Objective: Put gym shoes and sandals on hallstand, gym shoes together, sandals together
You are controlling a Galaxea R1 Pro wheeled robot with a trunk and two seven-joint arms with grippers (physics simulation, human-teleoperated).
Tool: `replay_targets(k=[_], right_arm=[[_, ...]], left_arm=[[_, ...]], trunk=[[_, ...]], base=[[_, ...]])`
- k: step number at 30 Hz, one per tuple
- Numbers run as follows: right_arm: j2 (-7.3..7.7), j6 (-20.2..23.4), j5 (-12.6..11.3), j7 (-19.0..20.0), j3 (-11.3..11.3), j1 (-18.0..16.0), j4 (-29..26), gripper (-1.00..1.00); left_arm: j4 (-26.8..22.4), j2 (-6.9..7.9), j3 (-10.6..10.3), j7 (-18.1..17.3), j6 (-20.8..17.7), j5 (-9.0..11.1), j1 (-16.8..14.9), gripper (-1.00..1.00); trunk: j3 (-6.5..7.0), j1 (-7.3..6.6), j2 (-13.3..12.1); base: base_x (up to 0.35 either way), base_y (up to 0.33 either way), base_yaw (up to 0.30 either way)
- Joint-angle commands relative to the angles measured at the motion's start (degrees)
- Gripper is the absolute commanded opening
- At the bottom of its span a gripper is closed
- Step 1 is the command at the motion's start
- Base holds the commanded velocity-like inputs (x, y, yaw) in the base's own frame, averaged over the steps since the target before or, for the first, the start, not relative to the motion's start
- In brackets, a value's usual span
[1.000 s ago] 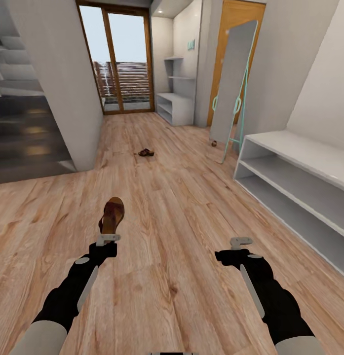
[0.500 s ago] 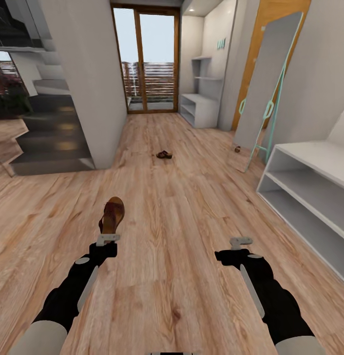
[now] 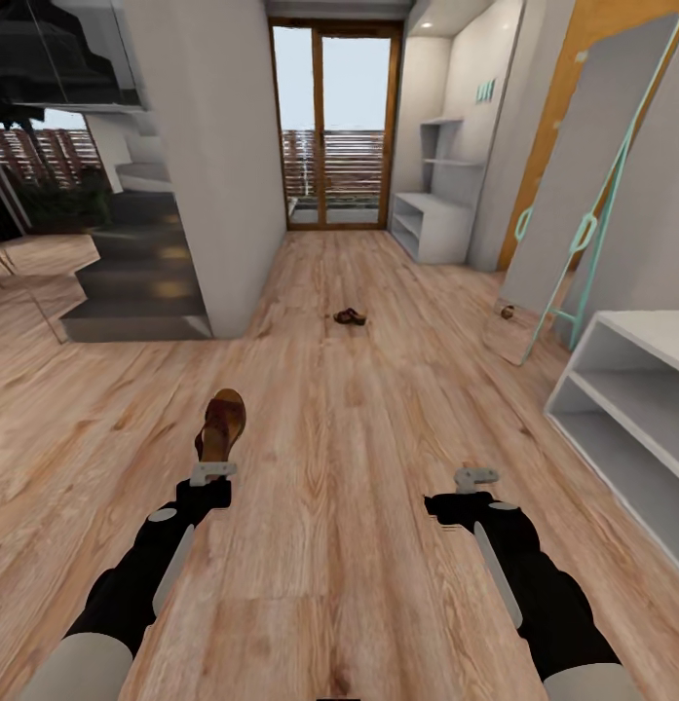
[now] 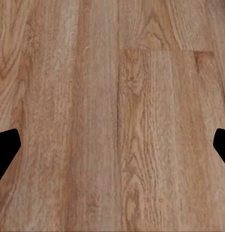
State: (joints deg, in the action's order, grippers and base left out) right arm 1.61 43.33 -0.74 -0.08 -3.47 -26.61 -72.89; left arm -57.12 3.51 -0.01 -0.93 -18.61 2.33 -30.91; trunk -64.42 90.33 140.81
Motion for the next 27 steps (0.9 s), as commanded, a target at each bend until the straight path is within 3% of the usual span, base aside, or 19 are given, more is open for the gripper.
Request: replay_targets(k=[1, 14, 27], right_arm=[[0.06, 0.3, -0.1, 0.0, -0.1, 0.0, -0.1, 1.00], [0.06, 0.2, -0.1, 0.0, -0.1, 0.0, -0.1, 1.00], [0.32, -3.2, -0.1, 0.2, 0.2, 0.0, -0.1, 1.00]], left_arm=[[-0.1, 0.01, 0.0, -0.2, -0.4, 0.0, 0.0, -1.00], [-0.1, 0.01, 0.0, -0.2, -0.4, 0.1, 0.0, -1.00], [-0.1, 0.01, 0.0, -0.2, -0.4, 0.1, 0.0, -1.00]], trunk=[[0.02, 0.02, 0.0], [0.98, 0.02, 0.0], [1.95, 0.02, 0.0]], base=[[0.283, -0.221, 0.203], [0.283, -0.221, 0.202], [0.283, -0.221, 0.190]])
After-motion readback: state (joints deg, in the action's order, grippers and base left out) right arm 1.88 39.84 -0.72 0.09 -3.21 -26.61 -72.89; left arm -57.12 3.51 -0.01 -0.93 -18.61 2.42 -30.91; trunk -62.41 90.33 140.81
